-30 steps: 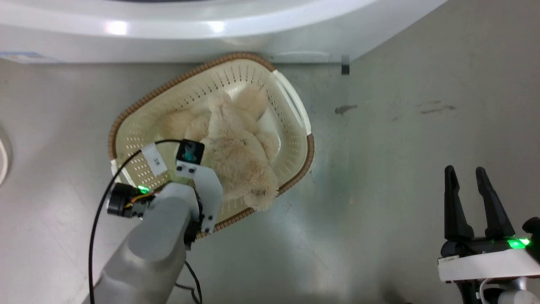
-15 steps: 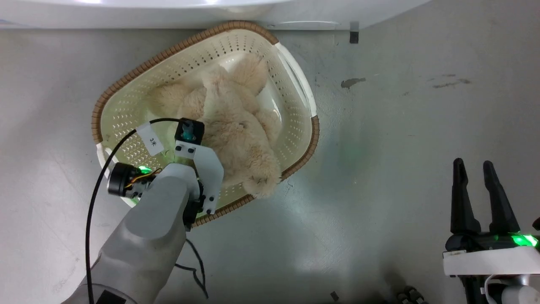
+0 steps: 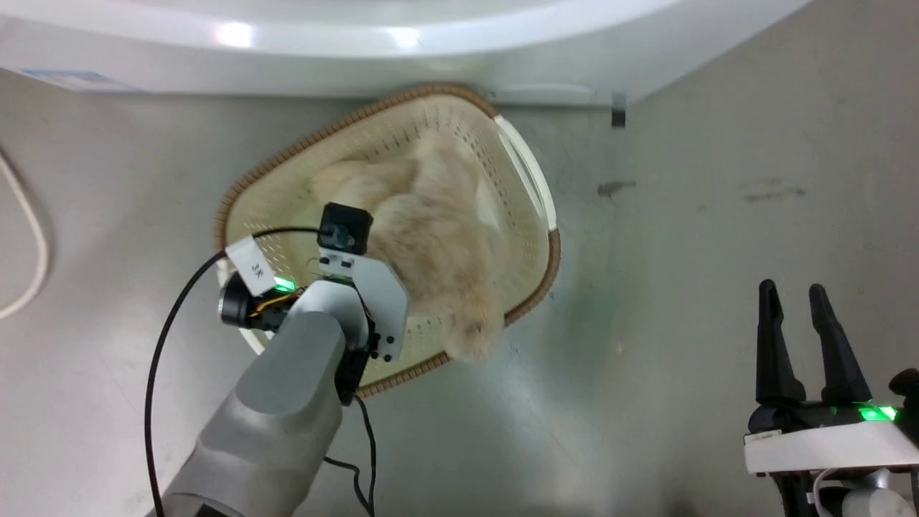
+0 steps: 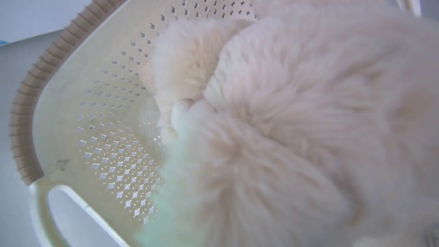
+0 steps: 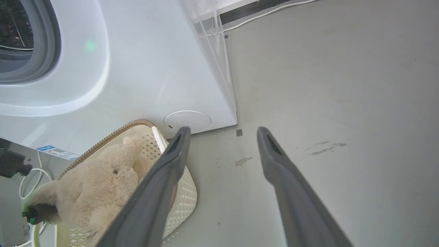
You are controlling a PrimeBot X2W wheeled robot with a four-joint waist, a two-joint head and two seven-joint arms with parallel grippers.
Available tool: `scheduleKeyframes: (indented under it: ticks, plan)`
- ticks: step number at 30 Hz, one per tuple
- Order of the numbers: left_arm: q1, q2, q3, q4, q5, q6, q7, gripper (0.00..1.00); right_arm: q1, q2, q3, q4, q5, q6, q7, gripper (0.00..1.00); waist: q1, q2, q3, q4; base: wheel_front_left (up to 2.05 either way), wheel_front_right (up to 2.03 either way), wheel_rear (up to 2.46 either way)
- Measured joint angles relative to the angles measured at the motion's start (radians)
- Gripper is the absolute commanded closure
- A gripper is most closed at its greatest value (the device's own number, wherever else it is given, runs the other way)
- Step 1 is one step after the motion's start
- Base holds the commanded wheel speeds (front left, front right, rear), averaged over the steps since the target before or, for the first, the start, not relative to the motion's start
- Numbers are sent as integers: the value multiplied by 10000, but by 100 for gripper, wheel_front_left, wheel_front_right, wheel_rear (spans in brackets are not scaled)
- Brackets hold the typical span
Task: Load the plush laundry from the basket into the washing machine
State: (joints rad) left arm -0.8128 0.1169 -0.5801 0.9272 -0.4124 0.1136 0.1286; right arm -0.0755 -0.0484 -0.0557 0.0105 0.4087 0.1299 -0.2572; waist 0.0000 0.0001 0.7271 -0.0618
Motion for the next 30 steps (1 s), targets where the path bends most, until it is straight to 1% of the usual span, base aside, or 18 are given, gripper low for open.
scheduleKeyframes:
  ticks: [5,8,12,13,18,23,24,30]
  plan:
    - [218,-153,0,-100,-59,-309,-1492,100,12,0,12,247,-107,0,-2,0,0,0,-711,226,0,0,0]
    - [358,-284,38,-107,-203,-431,-2084,100,47,0,-12,391,-219,0,-2,0,0,0,-1168,370,0,0,0]
    - [601,-449,140,-73,-548,-523,-2621,100,91,0,-33,593,-244,0,2,0,-1,0,-1813,551,0,0,0]
    - [772,-481,226,-88,-807,-554,-2964,100,262,0,-40,755,-301,0,10,0,-1,0,-2323,676,0,0,0]
    - [1144,-571,431,-290,-1273,-587,-3409,100,608,0,-27,1037,-299,0,82,0,-1,0,-3230,870,0,0,0]
    - [1642,-642,675,-803,-1703,-598,-3653,100,965,-2,10,1254,-293,0,107,0,-2,0,-4157,1044,0,0,0]
    - [1852,-646,777,-1083,-1837,-529,-3720,100,1129,0,31,1325,-291,0,134,0,-2,0,-4516,1111,0,0,0]
    - [2495,-646,1039,-2138,-1965,-251,-3772,100,1535,0,35,1448,-205,0,192,0,-4,0,-5474,1290,0,0,0]
